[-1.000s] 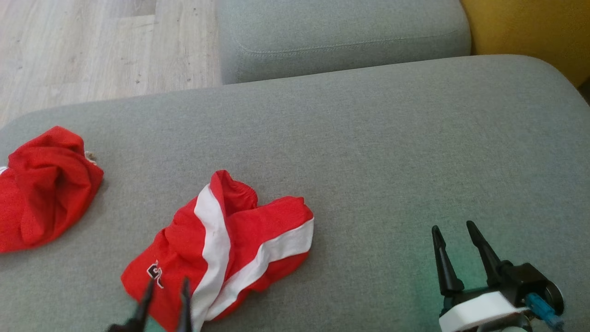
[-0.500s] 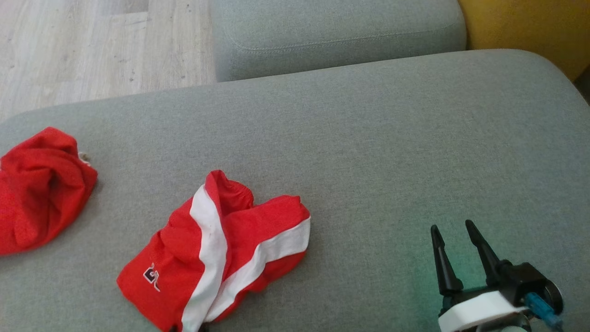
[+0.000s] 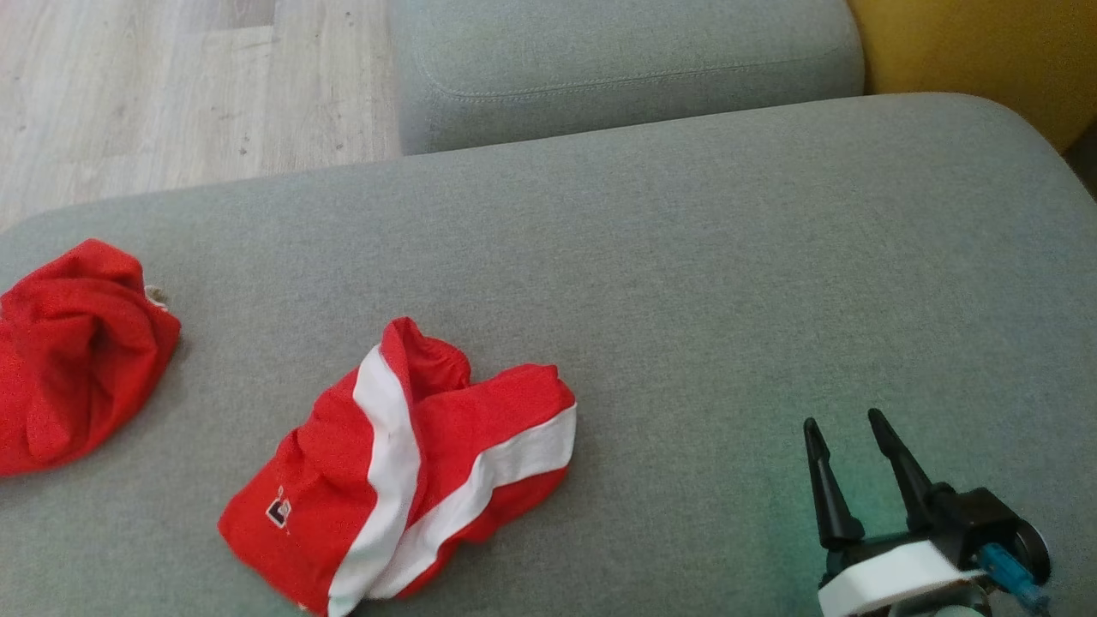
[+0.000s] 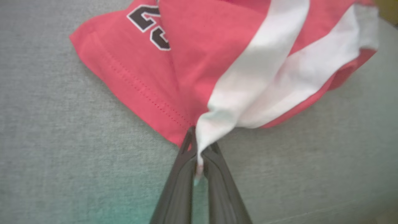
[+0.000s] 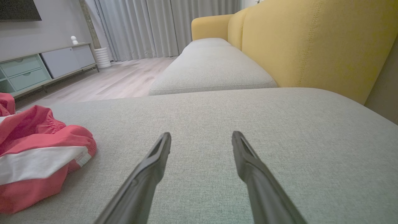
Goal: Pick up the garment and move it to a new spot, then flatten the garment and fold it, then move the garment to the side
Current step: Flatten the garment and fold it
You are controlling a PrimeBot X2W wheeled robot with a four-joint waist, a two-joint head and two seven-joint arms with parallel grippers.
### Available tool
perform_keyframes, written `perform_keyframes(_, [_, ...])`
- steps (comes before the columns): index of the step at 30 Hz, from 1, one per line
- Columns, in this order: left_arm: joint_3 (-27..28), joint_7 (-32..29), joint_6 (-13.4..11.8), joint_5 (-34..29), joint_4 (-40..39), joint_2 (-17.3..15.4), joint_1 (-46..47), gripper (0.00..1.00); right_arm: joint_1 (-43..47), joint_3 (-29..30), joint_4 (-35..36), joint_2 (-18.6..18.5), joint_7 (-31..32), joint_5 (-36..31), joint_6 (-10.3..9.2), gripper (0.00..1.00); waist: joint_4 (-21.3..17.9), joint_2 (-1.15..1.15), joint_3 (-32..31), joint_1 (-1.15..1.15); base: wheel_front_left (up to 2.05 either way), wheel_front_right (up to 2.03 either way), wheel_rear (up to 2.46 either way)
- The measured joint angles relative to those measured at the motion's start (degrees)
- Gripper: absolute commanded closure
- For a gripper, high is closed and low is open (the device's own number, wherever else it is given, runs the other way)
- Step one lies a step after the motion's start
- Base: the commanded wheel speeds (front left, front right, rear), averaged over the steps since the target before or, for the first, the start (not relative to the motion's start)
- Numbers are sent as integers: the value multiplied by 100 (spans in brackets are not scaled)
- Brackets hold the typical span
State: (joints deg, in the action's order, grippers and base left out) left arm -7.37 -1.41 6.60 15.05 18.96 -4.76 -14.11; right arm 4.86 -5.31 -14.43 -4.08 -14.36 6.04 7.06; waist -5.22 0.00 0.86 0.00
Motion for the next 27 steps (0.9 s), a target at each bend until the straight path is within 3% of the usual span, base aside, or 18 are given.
perform_keyframes(4, [-113, -643, 53, 996, -1276, -13, -303, 100, 2, 33, -1, 0, 0, 0, -1, 0, 30, 0, -21, 0, 0, 0, 0])
perform_keyframes(9, [-431, -1184, 54, 2089, -3467, -512, -380, 100, 1, 26, -1, 0, 0, 0, -1, 0, 27, 0, -39, 0, 0, 0, 0])
perform_keyframes(13, [-568, -1551, 54, 2921, -4566, -736, -261, 100, -6, 16, -1, 1, 0, 0, -1, 0, -7, 0, -21, 0, 0, 0, 0])
perform_keyframes(18, [-684, -2083, 53, 3574, -4913, -805, 685, 100, -122, -37, -22, 1, 0, 0, 0, 0, -133, 0, 16, 0, 0, 0, 0])
perform_keyframes(22, [-962, -2448, -66, 4067, -4842, -458, 1747, 100, -352, -112, -14, 3, 0, 1, 0, 0, -343, 0, 62, 0, 0, 0, 0])
perform_keyframes(27, [-1355, -2826, -322, 3987, -4001, -115, 3057, 100, -688, -187, 24, 13, 0, 100, -1, 0, -720, 0, 149, 1, 0, 0, 0])
